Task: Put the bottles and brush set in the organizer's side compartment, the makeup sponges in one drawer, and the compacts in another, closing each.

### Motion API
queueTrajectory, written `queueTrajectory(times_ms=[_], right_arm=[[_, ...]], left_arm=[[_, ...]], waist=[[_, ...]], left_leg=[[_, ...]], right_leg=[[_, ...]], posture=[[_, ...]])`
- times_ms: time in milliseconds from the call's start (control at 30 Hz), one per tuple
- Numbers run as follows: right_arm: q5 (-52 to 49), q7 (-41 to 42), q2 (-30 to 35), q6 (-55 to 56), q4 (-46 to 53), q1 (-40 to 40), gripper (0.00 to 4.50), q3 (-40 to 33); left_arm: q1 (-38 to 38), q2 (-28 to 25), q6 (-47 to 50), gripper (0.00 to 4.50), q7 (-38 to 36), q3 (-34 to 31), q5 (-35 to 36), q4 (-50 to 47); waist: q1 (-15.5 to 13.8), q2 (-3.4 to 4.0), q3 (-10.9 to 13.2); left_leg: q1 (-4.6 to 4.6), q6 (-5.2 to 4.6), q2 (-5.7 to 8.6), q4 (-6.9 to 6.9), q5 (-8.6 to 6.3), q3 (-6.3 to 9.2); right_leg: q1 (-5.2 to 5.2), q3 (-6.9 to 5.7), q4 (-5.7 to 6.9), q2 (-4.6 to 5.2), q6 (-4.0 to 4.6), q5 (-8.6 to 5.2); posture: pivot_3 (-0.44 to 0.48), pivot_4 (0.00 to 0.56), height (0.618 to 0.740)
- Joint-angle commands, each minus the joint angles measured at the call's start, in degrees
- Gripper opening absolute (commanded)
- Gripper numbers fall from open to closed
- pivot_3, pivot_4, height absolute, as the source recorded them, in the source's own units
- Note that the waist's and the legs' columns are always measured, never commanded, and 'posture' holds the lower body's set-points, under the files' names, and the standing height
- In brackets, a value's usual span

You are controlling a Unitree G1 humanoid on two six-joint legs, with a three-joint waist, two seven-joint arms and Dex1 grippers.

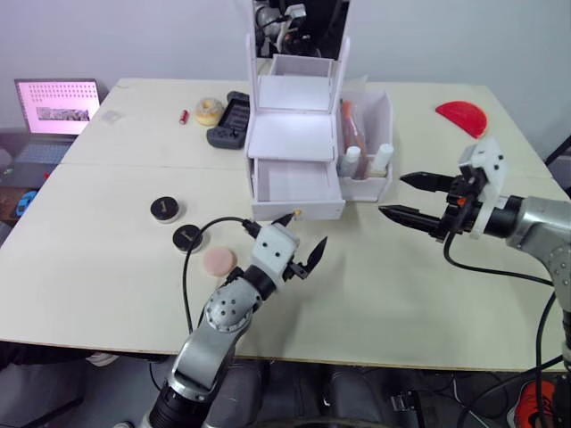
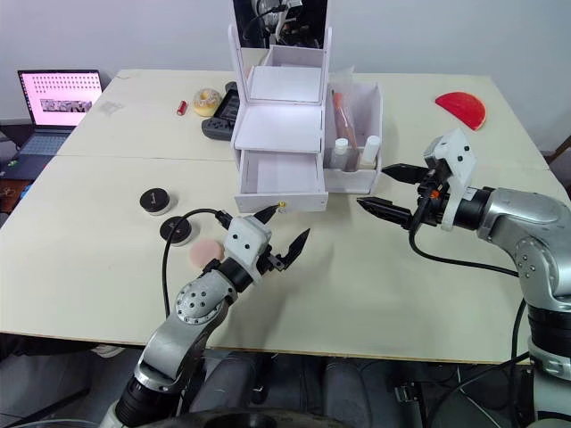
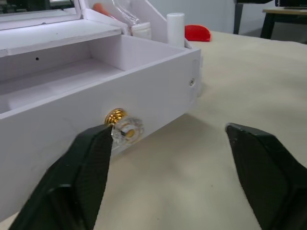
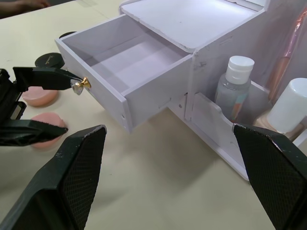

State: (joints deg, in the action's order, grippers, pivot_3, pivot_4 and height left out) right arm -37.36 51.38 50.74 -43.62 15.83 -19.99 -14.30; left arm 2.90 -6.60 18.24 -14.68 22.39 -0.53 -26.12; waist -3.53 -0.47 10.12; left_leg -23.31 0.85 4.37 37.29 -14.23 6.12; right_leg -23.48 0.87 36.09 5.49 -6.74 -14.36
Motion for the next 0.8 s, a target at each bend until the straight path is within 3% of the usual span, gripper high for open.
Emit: queueTrajectory(times_ms=[33, 267, 467, 533, 633, 733, 800], right_arm=[[-1.1, 0.0, 0.3, 0.2, 2.0, -0.6, 4.50, -1.1], [-1.3, -0.1, -0.3, 0.2, 2.3, -0.5, 4.50, -0.7], [-1.3, 0.6, 0.0, 0.7, 2.1, 1.3, 4.50, -1.8], [-1.4, 1.1, 0.3, 1.1, 2.3, 2.9, 4.50, -3.0], [-2.1, 2.3, 0.8, 1.6, 2.2, 6.0, 4.50, -6.1], [-2.4, 4.3, 1.3, 3.0, 2.0, 9.6, 4.50, -9.2], [-2.4, 6.0, 1.5, 4.4, 1.6, 12.7, 4.50, -11.9]], left_arm=[[-1.1, -1.1, 0.6, 3.60, -1.0, -1.2, 0.8, -4.8], [-6.6, -5.2, 4.8, 3.60, -2.6, -6.9, 4.0, -12.5], [-12.3, -9.8, 8.8, 3.60, -7.6, -16.8, 14.2, -19.6], [-14.2, -11.9, 11.4, 3.60, -11.5, -23.8, 23.7, -21.5], [-17.1, -20.9, 14.0, 3.60, -21.9, -38.2, 36.8, -19.2], [-18.5, -31.0, 16.6, 3.60, -30.9, -50.1, 44.0, -11.9], [-20.0, -37.1, 16.1, 3.60, -37.5, -57.0, 44.7, -5.0]], waist=[[0.0, 0.00, 0.0], [0.3, 0.01, 0.0], [1.2, 0.02, 0.0], [1.3, 0.02, 0.0], [1.3, 0.07, 0.0], [1.4, 0.17, 0.0], [1.4, 0.16, 0.0]], left_leg=[[0.00, 0.00, 0.00, -0.01, 0.00, -0.01], [0.00, -0.02, -0.01, -0.04, -0.01, -0.02], [-0.01, -0.02, -0.01, -0.07, -0.01, 0.00], [-0.01, -0.02, -0.01, -0.07, -0.01, 0.00], [0.00, -0.02, -0.06, -0.12, -0.01, 0.00], [0.04, -0.01, -0.15, -0.15, -0.01, 0.00], [0.05, -0.01, -0.15, -0.15, -0.01, -0.02]], right_leg=[[-0.01, 0.00, -0.01, 0.00, 0.00, 0.00], [-0.04, 0.01, 0.00, 0.00, -0.01, 0.00], [-0.04, 0.00, -0.02, 0.03, 0.10, -0.06], [-0.04, 0.00, -0.02, 0.03, 0.17, -0.09], [-0.09, -0.01, 0.01, 0.00, 0.18, -0.10], [-0.08, -0.01, 0.00, -0.10, 0.26, -0.10], [-0.06, -0.01, 0.00, -0.11, 0.28, -0.12]], posture=[[0.000, 0.150, 0.740], [0.000, 0.150, 0.740], [0.000, 0.150, 0.740], [0.000, 0.150, 0.740], [0.000, 0.150, 0.740], [0.000, 0.150, 0.740], [0.000, 0.150, 0.740]])
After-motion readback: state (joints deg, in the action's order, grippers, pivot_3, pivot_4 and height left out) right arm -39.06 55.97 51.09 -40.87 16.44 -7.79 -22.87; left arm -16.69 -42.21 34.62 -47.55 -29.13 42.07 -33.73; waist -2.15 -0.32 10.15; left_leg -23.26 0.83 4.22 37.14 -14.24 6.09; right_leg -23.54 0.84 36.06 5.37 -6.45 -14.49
